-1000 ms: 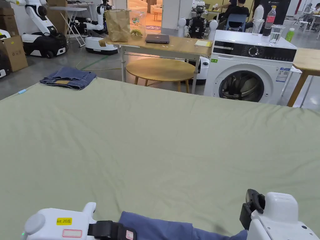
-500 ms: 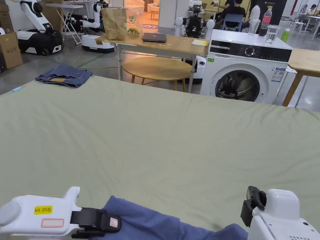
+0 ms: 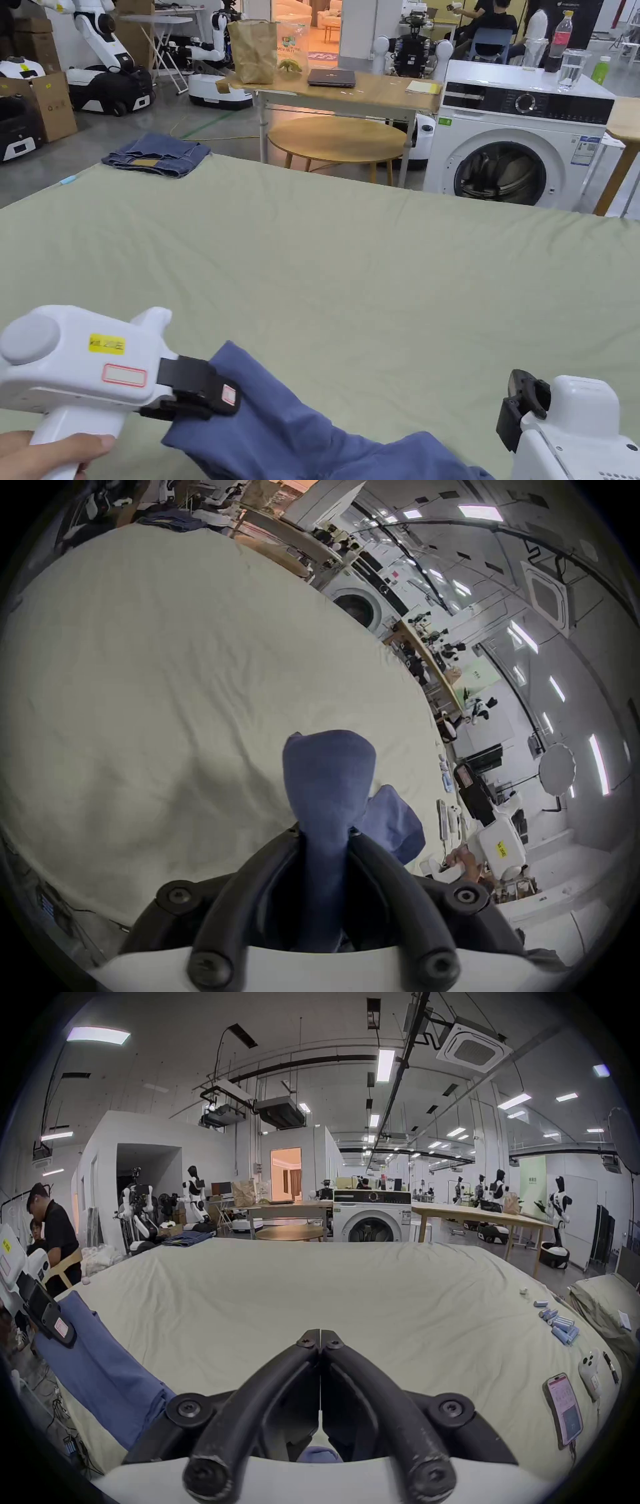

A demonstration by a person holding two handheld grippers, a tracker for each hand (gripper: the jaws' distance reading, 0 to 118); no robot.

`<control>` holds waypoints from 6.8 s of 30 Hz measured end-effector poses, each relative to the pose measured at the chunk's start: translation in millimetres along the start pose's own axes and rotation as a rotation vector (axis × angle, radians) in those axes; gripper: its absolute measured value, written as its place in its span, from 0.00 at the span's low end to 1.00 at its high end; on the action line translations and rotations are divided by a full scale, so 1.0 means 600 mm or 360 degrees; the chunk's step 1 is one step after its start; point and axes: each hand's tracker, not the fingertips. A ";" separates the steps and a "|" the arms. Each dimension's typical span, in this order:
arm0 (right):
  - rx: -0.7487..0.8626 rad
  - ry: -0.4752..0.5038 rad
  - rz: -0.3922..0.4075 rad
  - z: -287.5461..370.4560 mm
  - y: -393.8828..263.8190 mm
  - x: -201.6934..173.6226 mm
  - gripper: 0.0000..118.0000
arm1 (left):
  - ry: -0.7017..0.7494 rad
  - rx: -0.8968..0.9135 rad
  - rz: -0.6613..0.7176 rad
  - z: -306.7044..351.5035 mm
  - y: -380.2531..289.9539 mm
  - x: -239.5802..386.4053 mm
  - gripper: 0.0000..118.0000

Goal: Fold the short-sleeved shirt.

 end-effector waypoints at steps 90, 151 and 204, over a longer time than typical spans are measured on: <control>0.0318 -0.0196 0.0024 0.004 0.043 -0.002 0.00 | 0.0694 0.1418 -0.0978 -0.158 -0.083 0.142 0.00; -0.0639 0.0107 -0.0131 -0.003 -0.149 0.011 0.00 | -0.0755 -0.0458 0.0241 -0.373 -0.068 -0.070 0.21; -0.0262 0.0009 0.0145 -0.067 -0.032 -0.048 0.00 | 0.0588 -0.0124 0.0464 0.292 0.221 -0.459 0.17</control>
